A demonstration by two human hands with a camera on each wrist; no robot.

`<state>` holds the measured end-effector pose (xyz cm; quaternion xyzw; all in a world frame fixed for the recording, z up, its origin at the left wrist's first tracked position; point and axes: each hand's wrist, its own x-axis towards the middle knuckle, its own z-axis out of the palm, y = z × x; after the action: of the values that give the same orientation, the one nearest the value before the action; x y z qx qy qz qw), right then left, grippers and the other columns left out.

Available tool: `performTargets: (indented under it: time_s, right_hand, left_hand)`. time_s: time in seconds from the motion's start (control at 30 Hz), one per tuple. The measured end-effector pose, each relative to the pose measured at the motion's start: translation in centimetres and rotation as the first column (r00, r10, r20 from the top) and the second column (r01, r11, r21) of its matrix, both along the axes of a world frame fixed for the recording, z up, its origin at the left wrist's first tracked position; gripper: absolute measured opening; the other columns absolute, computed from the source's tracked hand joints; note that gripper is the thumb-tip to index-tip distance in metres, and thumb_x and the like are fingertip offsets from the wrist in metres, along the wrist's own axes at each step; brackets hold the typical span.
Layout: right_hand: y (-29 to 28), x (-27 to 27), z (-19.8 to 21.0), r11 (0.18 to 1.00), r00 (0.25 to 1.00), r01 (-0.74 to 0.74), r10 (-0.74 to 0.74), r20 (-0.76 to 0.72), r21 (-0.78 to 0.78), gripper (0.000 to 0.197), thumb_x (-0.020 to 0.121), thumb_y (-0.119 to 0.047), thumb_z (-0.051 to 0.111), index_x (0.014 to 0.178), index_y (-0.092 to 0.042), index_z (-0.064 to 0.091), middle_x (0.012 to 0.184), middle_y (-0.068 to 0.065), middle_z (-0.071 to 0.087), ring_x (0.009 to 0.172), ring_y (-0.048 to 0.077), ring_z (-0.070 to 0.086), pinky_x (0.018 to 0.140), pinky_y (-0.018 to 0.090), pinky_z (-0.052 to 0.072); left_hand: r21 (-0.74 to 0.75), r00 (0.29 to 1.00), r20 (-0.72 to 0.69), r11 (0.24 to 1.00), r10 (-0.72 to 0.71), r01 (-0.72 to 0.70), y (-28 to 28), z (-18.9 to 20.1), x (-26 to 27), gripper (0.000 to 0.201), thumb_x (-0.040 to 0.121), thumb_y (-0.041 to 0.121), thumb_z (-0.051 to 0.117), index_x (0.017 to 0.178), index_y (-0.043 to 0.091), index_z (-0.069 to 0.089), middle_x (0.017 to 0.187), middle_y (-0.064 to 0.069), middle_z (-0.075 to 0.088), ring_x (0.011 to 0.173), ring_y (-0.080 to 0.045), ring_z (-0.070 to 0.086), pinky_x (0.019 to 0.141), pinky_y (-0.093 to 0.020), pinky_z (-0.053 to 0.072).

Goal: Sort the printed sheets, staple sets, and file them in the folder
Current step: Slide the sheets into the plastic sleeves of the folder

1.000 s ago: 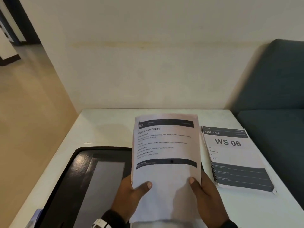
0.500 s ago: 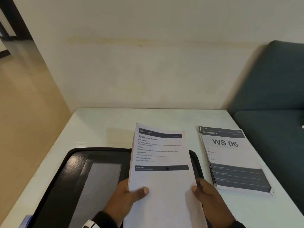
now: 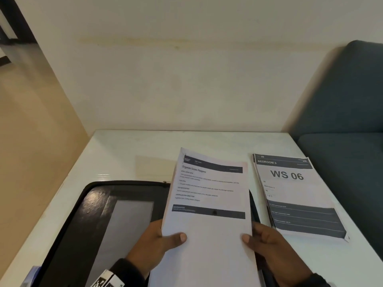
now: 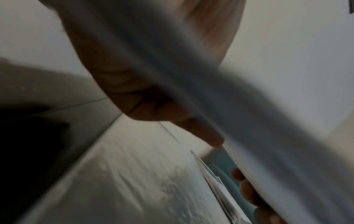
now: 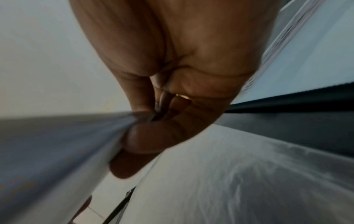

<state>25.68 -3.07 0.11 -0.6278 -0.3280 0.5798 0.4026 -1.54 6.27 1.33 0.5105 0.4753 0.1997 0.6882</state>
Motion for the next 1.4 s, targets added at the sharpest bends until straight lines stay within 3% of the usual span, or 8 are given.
performTargets:
  time_s: [0.13,0.23,0.4,0.6,0.93,1.1,1.23,1.4]
  right_hand:
    - [-0.4,1.9,1.1,0.982,0.983,0.181,-0.181,0.002,0.052,0.023,0.085,-0.002,0.062,0.106,0.001,0.069,0.099,0.025,0.072,0.091,0.042,0.069,0.092,0.058,0.050]
    - [-1.0,4.6,1.0,0.926,0.923,0.374,-0.378,0.074,0.056,0.015,0.091,-0.004,0.058,0.099,-0.004,0.071,0.095,0.022,0.073,0.090,0.043,0.069,0.089,0.058,0.051]
    - [-1.7,6.0,1.8,0.810,0.804,0.581,-0.586,0.096,0.083,0.008,0.095,-0.013,0.057,0.098,-0.009,0.063,0.102,0.012,0.069,0.092,0.031,0.064,0.066,0.034,0.050]
    - [-2.1,6.4,2.9,0.755,0.750,0.637,-0.653,0.105,0.155,0.008,0.096,-0.021,0.056,0.101,-0.015,0.060,0.107,0.008,0.065,0.087,0.020,0.061,0.077,0.037,0.049]
    - [-3.9,8.6,4.0,0.591,0.614,0.787,-0.776,-0.142,0.177,0.019,0.096,-0.015,0.055,0.114,-0.017,0.062,0.109,-0.001,0.069,0.101,0.023,0.064,0.083,0.041,0.052]
    - [-4.0,9.3,3.6,0.572,0.595,0.801,-0.791,-0.138,0.174,0.008,0.095,-0.014,0.059,0.100,-0.013,0.065,0.106,0.006,0.069,0.080,0.022,0.058,0.056,0.030,0.042]
    - [-3.9,9.5,3.4,0.574,0.595,0.802,-0.791,-0.141,0.163,0.004,0.094,-0.013,0.060,0.094,-0.012,0.063,0.099,0.008,0.067,0.077,0.024,0.055,0.054,0.030,0.040]
    - [-3.6,9.1,3.4,0.577,0.606,0.795,-0.773,-0.189,0.190,0.007,0.094,-0.012,0.059,0.092,-0.009,0.064,0.097,0.010,0.066,0.069,0.021,0.052,0.046,0.029,0.038]
  left_hand:
    - [0.075,0.997,0.046,0.996,-0.061,0.057,-0.5,1.7,0.8,0.027,0.096,0.032,0.050,0.115,0.019,0.064,0.108,-0.001,0.072,0.097,-0.021,0.069,0.085,-0.038,0.056]
    - [0.308,0.978,-0.207,0.948,-0.015,0.080,0.8,2.1,0.4,0.028,0.101,0.035,0.041,0.111,0.028,0.065,0.102,0.007,0.072,0.091,-0.010,0.066,0.088,-0.036,0.055]
    - [0.483,0.629,-0.773,0.718,0.081,0.501,6.4,0.3,1.6,0.052,0.094,0.040,0.051,0.143,0.029,0.039,0.145,0.006,0.045,0.130,-0.014,0.042,0.110,-0.033,0.035]
    - [0.349,0.371,-0.925,0.568,0.081,0.745,8.7,-2.0,4.5,0.051,0.090,0.033,0.053,0.138,0.022,0.039,0.140,0.000,0.040,0.128,-0.023,0.039,0.101,-0.043,0.042]
    - [0.292,0.410,-0.912,0.654,-0.030,0.698,11.5,-0.9,6.1,0.017,0.085,0.025,0.062,0.095,0.031,0.050,0.108,0.004,0.053,0.099,-0.018,0.055,0.083,-0.026,0.042]
    - [0.225,0.335,-0.940,0.625,-0.062,0.748,11.5,-0.5,7.9,0.015,0.076,0.026,0.066,0.080,0.035,0.054,0.102,0.006,0.050,0.104,-0.019,0.048,0.088,-0.031,0.045]
    - [0.346,0.449,-0.893,0.591,-0.031,0.728,9.5,0.7,10.2,0.013,0.074,0.029,0.065,0.073,0.031,0.053,0.094,0.010,0.054,0.098,-0.017,0.048,0.086,-0.032,0.046]
    - [0.486,0.692,-0.720,0.675,-0.051,0.555,4.3,1.2,12.4,0.011,0.087,0.035,0.060,0.097,0.035,0.054,0.095,0.015,0.061,0.086,-0.005,0.056,0.071,-0.019,0.039]
